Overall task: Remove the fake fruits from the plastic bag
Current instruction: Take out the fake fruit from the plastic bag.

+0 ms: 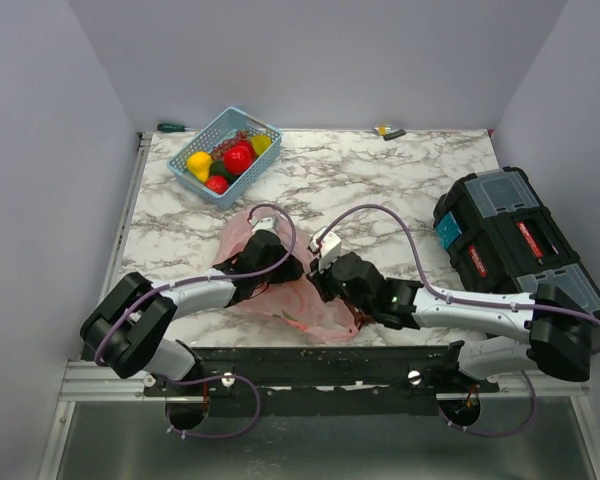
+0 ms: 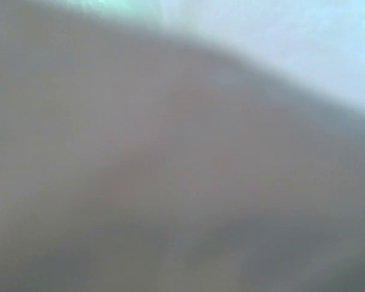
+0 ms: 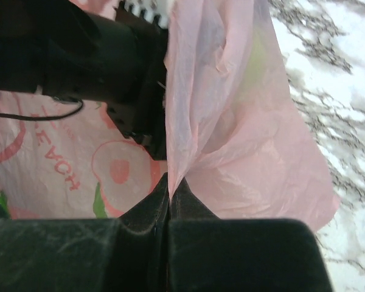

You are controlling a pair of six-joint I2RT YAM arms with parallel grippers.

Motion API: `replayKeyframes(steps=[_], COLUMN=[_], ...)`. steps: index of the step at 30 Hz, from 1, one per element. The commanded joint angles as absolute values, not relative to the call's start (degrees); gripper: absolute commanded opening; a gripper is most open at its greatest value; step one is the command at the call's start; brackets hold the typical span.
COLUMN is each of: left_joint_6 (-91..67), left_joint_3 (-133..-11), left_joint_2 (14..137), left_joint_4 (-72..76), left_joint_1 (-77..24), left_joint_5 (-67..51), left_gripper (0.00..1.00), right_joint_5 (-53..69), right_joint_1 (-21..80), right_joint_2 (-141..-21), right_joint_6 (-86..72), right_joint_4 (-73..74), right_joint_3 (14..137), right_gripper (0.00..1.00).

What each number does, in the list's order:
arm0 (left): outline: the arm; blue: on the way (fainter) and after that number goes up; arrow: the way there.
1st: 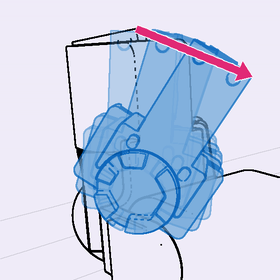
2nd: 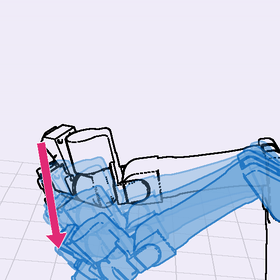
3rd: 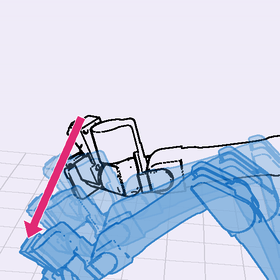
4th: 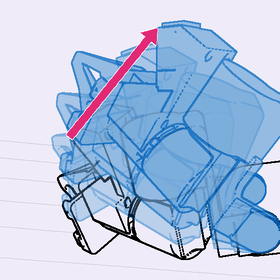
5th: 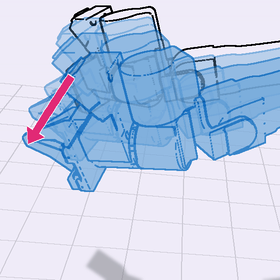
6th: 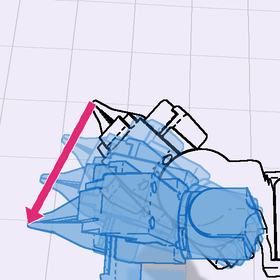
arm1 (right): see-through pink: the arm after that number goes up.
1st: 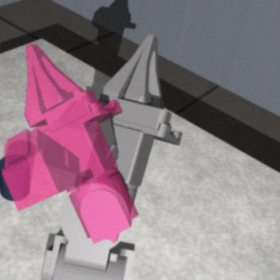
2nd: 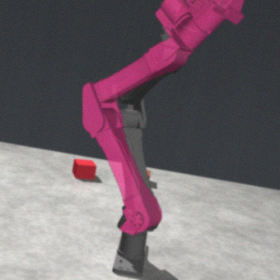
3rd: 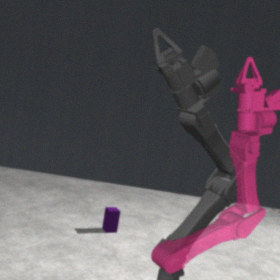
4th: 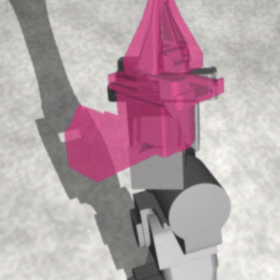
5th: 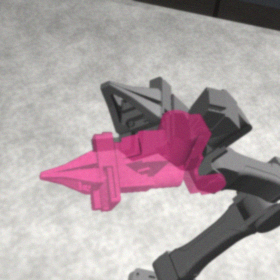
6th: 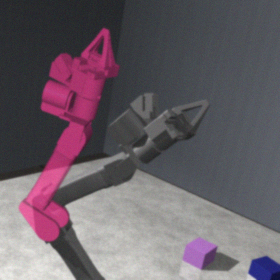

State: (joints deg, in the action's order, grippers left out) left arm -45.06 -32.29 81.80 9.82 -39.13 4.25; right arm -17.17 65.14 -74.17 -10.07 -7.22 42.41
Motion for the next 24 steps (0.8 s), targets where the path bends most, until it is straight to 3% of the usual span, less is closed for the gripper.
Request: replayKeyframes(steps=[1,6,16,19,24], left_joint_6=[-42.4,-40.2,-37.9,-37.4,-37.9], left_joint_3=[-32.3,-29.8,-25.0,-26.1,-29.1], left_joint_2=[78.5,69.3,48.3,40.7,32.2], left_joint_4=[9.8,7.0,-3.3,-8.5,-15.9], left_joint_1=[-39.0,-39.1,-39.0,-39.0,-39.0], left_joint_5=[2.7,-2.0,-15.4,-14.5,-2.7], left_gripper=[0.53,0.48,0.46,0.46,0.47], right_joint_5=[-23.2,-29.0,-25.2,-24.5,-16.6], right_joint_1=[65.3,64.5,56.1,54.4,54.3], right_joint_2=[-74.8,-78.2,-84.0,-84.9,-82.3], right_joint_6=[-11.7,-12.7,-7.9,-6.9,-7.2], right_joint_4=[-6.8,-7.0,-10.5,-10.7,-11.1], right_joint_3=[40.1,40.8,45.0,45.3,42.9], right_gripper=[0.01,0.01,0.01,0.01,0.01])
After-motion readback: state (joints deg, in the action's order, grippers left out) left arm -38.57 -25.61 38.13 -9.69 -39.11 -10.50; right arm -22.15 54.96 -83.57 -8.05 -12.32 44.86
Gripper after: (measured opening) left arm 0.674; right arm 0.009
